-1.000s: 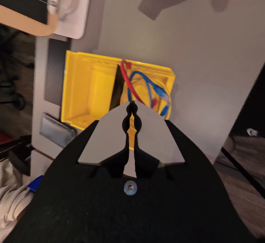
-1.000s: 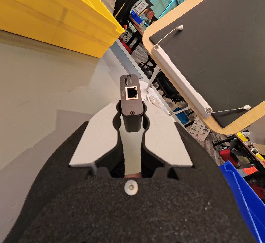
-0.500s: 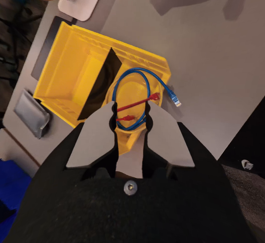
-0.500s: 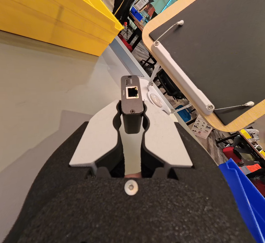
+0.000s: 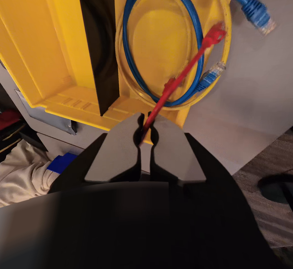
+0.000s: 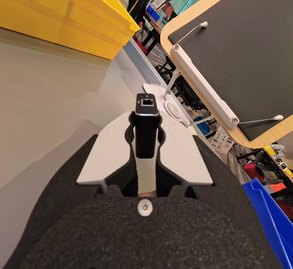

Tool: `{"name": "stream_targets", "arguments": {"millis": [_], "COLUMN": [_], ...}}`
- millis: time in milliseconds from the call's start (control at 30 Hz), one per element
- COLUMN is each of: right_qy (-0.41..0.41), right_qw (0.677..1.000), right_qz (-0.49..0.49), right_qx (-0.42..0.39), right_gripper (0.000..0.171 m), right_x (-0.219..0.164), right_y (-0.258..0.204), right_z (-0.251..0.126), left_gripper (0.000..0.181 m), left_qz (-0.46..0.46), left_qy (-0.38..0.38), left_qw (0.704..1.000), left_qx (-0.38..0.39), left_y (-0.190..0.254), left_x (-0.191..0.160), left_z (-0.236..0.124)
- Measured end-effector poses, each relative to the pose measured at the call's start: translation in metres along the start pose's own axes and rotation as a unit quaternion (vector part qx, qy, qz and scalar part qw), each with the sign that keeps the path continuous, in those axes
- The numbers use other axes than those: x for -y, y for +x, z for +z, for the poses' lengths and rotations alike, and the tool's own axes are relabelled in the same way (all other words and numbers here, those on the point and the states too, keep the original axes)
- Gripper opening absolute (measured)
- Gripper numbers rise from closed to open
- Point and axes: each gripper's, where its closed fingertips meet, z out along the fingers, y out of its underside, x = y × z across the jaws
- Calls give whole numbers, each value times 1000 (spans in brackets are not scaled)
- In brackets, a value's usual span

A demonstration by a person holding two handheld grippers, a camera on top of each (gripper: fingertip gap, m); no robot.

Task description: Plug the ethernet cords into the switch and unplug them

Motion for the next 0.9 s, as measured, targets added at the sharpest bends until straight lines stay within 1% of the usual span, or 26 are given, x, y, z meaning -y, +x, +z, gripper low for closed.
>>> {"name": "stream_targets", "arguments": {"millis": [33,67,133,200,300,333,400,433,533,600,633,700,800,833,900], "right_qy": [0,1,1,1,1,2,8,16,61,81,96,117,135,143,159], "right_qw": [1000,1000,1000,1000,1000,1000,1000,1000,998,996,995,993,990,989,985], "right_qz": [-1,-1,0,1,1,3,8,11,19,22,25,33,36,43,59], "right_qx": [0,0,1,2,2,2,-2,-7,-27,-30,-21,-3,9,15,35], "right_gripper": [26,26,26,26,26,26,26,26,26,26,26,26,26,26,26], "right_x": [0,0,0,0,1,1,3,5,18,26,31,38,47,52,62], "right_y": [0,0,0,0,0,0,2,5,15,20,20,17,15,15,12], "right_z": [0,0,-1,-1,-1,-1,-3,-4,-13,-22,-26,-36,-49,-51,-55], "left_gripper": [0,0,0,0,0,0,0,0,0,0,0,0,0,0,0], "left_qz": [0,-6,-35,-66,-113,-141,-195,-211,-247,-275,-277,-277,-263,-262,-260], "left_qy": [2,15,44,63,85,111,205,239,317,383,404,419,402,392,353], "left_qw": [1000,1000,997,991,976,967,943,930,891,859,849,841,856,862,878], "left_qx": [1,13,57,97,166,179,175,181,211,200,195,204,190,186,192], "left_y": [-3,-9,-26,-40,-56,-58,-48,-40,-4,33,55,93,140,147,142], "left_x": [-1,-1,-4,-16,-37,-39,-22,-11,37,84,108,151,205,215,216], "left_z": [-4,-13,-40,-70,-107,-120,-143,-151,-161,-161,-156,-134,-81,-64,-37]}}
